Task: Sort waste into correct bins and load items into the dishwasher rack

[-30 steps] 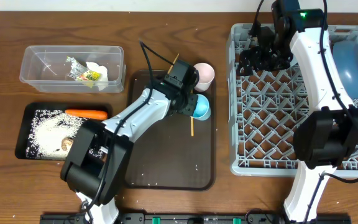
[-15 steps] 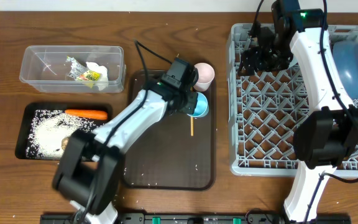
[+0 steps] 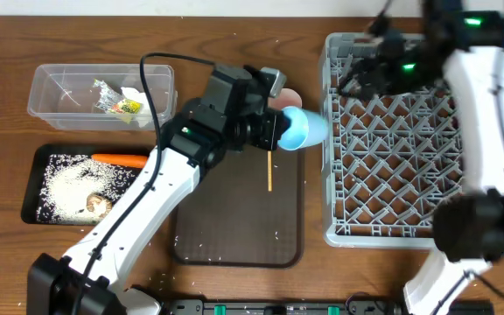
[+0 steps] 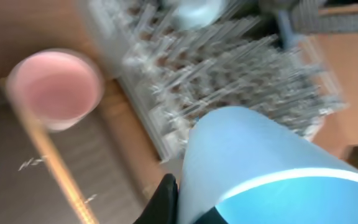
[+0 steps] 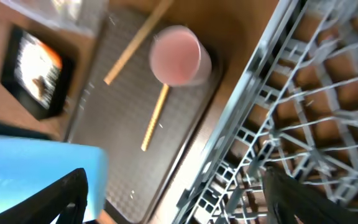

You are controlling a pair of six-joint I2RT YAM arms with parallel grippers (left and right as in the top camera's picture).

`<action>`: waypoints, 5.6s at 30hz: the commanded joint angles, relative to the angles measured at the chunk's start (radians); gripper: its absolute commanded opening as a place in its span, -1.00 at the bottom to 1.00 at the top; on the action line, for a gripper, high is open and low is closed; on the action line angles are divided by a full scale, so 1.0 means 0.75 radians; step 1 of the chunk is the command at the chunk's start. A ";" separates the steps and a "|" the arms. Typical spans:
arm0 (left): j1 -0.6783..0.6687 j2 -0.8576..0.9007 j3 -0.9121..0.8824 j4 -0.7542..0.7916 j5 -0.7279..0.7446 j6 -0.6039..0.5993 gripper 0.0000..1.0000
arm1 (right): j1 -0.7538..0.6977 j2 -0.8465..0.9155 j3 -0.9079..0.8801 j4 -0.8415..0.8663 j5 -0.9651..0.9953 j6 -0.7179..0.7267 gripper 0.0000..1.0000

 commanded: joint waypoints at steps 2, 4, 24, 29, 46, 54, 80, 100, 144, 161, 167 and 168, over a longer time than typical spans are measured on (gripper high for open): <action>0.009 -0.002 0.006 0.142 0.344 -0.014 -0.88 | -0.116 -0.260 0.009 -0.019 -0.119 -0.047 0.73; 0.009 -0.002 0.006 0.220 0.410 -0.015 -0.88 | -0.162 -0.371 0.009 -0.041 -0.118 -0.052 0.76; 0.010 0.003 0.006 0.431 0.516 -0.085 -0.88 | -0.256 -0.723 -0.066 -0.141 -0.305 -0.168 0.96; 0.010 0.003 0.006 0.485 0.516 -0.145 -0.87 | -0.256 -0.723 -0.223 0.007 -0.401 -0.170 0.96; 0.231 0.055 0.006 0.601 0.771 -0.254 -0.88 | -0.256 -0.701 -0.890 0.835 -1.070 -0.170 0.97; 0.261 0.057 0.006 0.670 0.947 -0.253 -0.88 | -0.231 -0.605 -1.056 1.152 -1.276 -0.120 0.95; 0.248 0.158 0.005 0.796 0.957 -0.319 -0.88 | 0.092 -0.508 -1.056 1.480 -1.079 0.120 0.75; 0.241 0.158 0.005 0.795 0.957 -0.318 -0.88 | 0.188 -0.507 -1.056 1.629 -1.079 0.176 -0.23; 0.419 0.160 0.005 0.768 0.962 -0.308 -0.48 | -0.228 -0.508 -1.047 1.135 -0.577 0.185 -0.57; 0.428 0.165 -0.001 0.183 0.481 -0.061 -0.47 | -0.256 -0.507 -0.559 0.330 0.393 0.261 -0.62; 0.428 0.165 -0.001 0.110 0.398 -0.031 -0.47 | -0.256 -0.505 -0.577 0.289 0.569 0.343 -0.68; 0.428 0.165 -0.001 0.109 0.398 -0.031 -0.47 | -0.256 -0.504 -0.581 0.292 0.578 0.354 -0.69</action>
